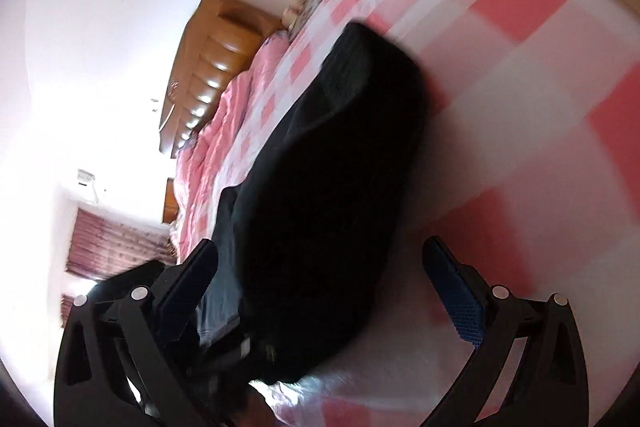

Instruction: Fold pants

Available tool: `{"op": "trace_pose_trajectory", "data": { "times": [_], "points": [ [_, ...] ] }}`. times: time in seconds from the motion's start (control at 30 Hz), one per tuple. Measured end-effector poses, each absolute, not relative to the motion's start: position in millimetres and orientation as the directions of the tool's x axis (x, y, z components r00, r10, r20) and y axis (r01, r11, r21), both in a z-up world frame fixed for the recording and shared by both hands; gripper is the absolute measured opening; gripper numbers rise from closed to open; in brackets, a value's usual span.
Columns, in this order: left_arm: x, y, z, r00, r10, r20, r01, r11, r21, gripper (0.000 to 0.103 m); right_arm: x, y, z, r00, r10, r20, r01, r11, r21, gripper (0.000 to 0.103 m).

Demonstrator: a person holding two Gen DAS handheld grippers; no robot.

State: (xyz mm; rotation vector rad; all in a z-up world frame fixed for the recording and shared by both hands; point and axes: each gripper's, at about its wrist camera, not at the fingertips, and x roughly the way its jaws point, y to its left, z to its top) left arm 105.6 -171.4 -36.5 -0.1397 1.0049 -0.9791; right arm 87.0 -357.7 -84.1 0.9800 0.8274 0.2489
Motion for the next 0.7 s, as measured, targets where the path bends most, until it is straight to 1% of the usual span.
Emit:
{"op": "trace_pose_trajectory", "data": {
  "times": [0.03, 0.07, 0.1, 0.13, 0.2, 0.23, 0.27, 0.3, 0.33, 0.4, 0.47, 0.5, 0.53, 0.57, 0.6, 0.63, 0.7],
  "points": [
    [99.3, -170.0, -33.7, 0.177, -0.745, -0.644, 0.639, 0.584, -0.5, 0.047, 90.5, -352.9, -82.9, 0.679, 0.516, -0.521, 0.165, 0.585, 0.794, 0.094],
    [91.3, -168.2, -29.6, 0.185, -0.742, -0.644, 0.656, 0.581, -0.481, 0.065, 89.3, -349.6, -81.3, 0.677, 0.495, -0.544, 0.174, 0.611, 0.772, 0.09],
    [81.4, -165.0, -24.9, 0.202, -0.734, -0.649, 0.679, 0.582, -0.448, 0.079, 89.3, -346.8, -82.8, 0.678, 0.467, -0.567, 0.19, 0.634, 0.75, 0.079],
    [68.4, -159.2, -18.8, 0.241, -0.712, -0.66, 0.706, 0.595, -0.384, 0.084, 88.4, -347.1, -84.5, 0.68, 0.457, -0.574, 0.198, 0.638, 0.744, 0.074],
    [45.6, -143.7, -10.2, 0.357, -0.646, -0.675, 0.738, 0.638, -0.22, 0.093, 81.9, -350.3, -88.0, 0.682, 0.433, -0.59, 0.214, 0.654, 0.726, 0.053],
    [35.3, -130.0, -8.1, 0.436, -0.592, -0.678, 0.728, 0.675, -0.121, 0.095, 80.9, -352.0, -89.2, 0.682, 0.43, -0.592, 0.215, 0.655, 0.724, 0.052],
    [30.3, -115.5, -8.6, 0.495, -0.539, -0.681, 0.7, 0.712, -0.054, 0.098, 77.6, -353.3, -91.0, 0.685, 0.437, -0.583, 0.209, 0.649, 0.732, 0.051],
    [29.3, -93.4, -11.7, 0.552, -0.47, -0.689, 0.646, 0.764, -0.004, 0.098, 76.1, -353.3, -91.4, 0.688, 0.437, -0.579, 0.203, 0.65, 0.732, 0.05],
    [37.0, -75.6, -15.7, 0.575, -0.427, -0.697, 0.6, 0.8, 0.005, 0.098, 73.7, -351.6, -91.5, 0.696, 0.426, -0.578, 0.196, 0.662, 0.724, 0.049],
    [46.3, -33.9, -23.4, 0.595, -0.359, -0.719, 0.489, 0.872, -0.03, 0.098, 72.8, -348.5, -91.1, 0.716, 0.398, -0.573, 0.188, 0.681, 0.708, 0.047],
    [58.6, 31.9, -32.5, 0.604, -0.304, -0.737, 0.308, 0.941, -0.136, 0.098, 68.5, -345.3, -88.7, 0.74, 0.359, -0.569, 0.183, 0.706, 0.684, 0.043],
    [60.5, 56.9, -35.8, 0.61, -0.28, -0.741, 0.232, 0.958, -0.171, 0.098, 67.5, -342.0, -84.7, 0.748, 0.338, -0.571, 0.183, 0.722, 0.667, 0.04],
    [63.9, 88.9, -39.2, 0.624, -0.256, -0.739, 0.131, 0.966, -0.224, 0.098, 67.4, -338.9, -78.3, 0.763, 0.317, -0.563, 0.173, 0.739, 0.651, 0.039],
    [64.7, 114.2, -39.8, 0.642, -0.26, -0.721, 0.076, 0.958, -0.277, 0.098, 63.8, -333.1, -66.4, 0.785, 0.293, -0.546, 0.149, 0.766, 0.625, 0.037],
    [65.6, 132.0, -38.8, 0.657, -0.266, -0.705, 0.047, 0.948, -0.314, 0.098, 59.0, -325.6, -52.7, 0.804, 0.264, -0.533, 0.125, 0.801, 0.586, 0.035],
    [69.6, 146.9, -39.8, 0.66, -0.25, -0.708, 0.017, 0.948, -0.319, 0.098, 53.9, -317.6, -35.2, 0.826, 0.231, -0.515, 0.101, 0.838, 0.537, 0.034],
    [72.9, 151.2, -38.9, 0.658, -0.225, -0.719, 0.013, 0.957, -0.288, 0.098, 47.9, -319.5, -26.3, 0.841, 0.196, -0.504, 0.118, 0.843, 0.524, 0.033]
  ]
}}
